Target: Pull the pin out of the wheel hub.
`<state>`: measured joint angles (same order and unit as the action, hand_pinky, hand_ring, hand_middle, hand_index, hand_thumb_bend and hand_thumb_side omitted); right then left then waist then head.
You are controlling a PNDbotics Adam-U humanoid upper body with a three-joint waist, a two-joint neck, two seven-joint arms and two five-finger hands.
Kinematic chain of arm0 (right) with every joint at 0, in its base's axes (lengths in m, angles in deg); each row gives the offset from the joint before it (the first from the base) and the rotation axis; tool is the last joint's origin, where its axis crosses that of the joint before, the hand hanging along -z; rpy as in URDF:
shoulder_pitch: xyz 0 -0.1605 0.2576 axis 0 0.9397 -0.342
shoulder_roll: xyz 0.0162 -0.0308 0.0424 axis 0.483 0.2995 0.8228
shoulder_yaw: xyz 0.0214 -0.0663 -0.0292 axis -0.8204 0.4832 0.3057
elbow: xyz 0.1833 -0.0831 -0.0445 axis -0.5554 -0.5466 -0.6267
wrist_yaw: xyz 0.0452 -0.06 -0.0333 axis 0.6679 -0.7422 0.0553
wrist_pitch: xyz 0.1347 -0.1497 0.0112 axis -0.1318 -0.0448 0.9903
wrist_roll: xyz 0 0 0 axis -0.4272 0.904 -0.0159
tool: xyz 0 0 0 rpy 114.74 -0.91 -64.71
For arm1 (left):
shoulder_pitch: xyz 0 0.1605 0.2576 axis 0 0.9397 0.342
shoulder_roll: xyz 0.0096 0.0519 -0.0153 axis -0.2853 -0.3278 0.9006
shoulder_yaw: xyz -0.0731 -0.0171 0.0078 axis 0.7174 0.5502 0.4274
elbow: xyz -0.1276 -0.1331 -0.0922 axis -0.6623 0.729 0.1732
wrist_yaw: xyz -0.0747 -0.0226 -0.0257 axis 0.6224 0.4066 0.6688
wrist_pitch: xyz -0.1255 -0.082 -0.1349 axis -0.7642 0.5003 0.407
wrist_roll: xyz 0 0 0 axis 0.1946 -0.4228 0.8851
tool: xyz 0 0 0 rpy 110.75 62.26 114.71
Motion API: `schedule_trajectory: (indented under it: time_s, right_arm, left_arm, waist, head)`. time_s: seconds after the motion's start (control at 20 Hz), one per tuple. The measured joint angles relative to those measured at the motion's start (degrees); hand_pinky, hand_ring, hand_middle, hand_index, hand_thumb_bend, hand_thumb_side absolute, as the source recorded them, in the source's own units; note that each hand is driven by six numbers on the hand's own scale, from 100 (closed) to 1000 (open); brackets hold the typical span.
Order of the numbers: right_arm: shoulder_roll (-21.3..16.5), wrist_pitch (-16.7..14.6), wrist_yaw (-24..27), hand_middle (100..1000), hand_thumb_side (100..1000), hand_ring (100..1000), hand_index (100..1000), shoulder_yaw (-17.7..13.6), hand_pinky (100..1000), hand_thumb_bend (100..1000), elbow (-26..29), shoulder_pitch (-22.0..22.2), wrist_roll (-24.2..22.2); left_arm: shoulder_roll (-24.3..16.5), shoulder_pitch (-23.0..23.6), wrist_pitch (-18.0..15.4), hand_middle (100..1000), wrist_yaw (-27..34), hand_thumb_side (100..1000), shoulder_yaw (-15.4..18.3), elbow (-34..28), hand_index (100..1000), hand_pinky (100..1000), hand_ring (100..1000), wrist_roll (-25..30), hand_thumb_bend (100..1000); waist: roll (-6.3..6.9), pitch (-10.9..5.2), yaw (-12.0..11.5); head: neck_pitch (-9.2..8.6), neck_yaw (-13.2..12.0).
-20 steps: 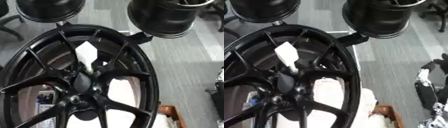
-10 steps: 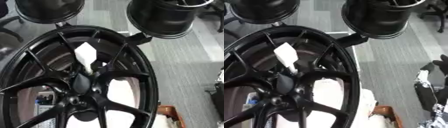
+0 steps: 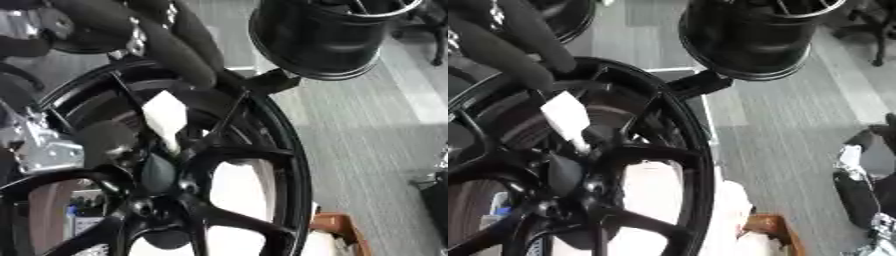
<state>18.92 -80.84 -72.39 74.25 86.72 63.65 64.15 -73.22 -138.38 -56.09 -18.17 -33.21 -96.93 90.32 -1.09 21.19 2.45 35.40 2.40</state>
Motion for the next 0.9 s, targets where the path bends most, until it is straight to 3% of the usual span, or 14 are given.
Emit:
schedule_trajectory:
  time_s: [0.4, 0.6, 0.9]
  right_arm:
    - [0.0, 0.0, 0.2, 610, 354, 760, 788, 0.0, 849, 100, 0.0, -0.1, -0.3]
    - [0.0, 0.1, 0.3, 610, 356, 760, 788, 0.3, 849, 100, 0.0, -0.3, -0.4]
    - [0.0, 0.1, 0.3, 609, 359, 758, 788, 0.3, 849, 100, 0.0, -0.5, -0.5]
  left_arm:
    - [2.0, -1.3, -1.1, 801, -4.5, 475, -2.8, 3.4, 928, 851, 853, -1.1, 100]
    - [2.4, -1.4, -1.6, 790, -8.7, 562, -3.1, 6.0, 907, 852, 851, -1.6, 100]
    - [2.9, -0.7, -2.4, 860, -13.6, 699, -3.4, 10.6, 895, 878, 882, -2.4, 100]
  waist:
    - [0.11, 0.00, 0.1]
    - [0.24, 0.04, 0.1]
    - [0.30, 0.33, 0.3]
  head:
    - [0.00, -0.2]
    - [0.01, -0.2]
    - [0.03, -0.2]
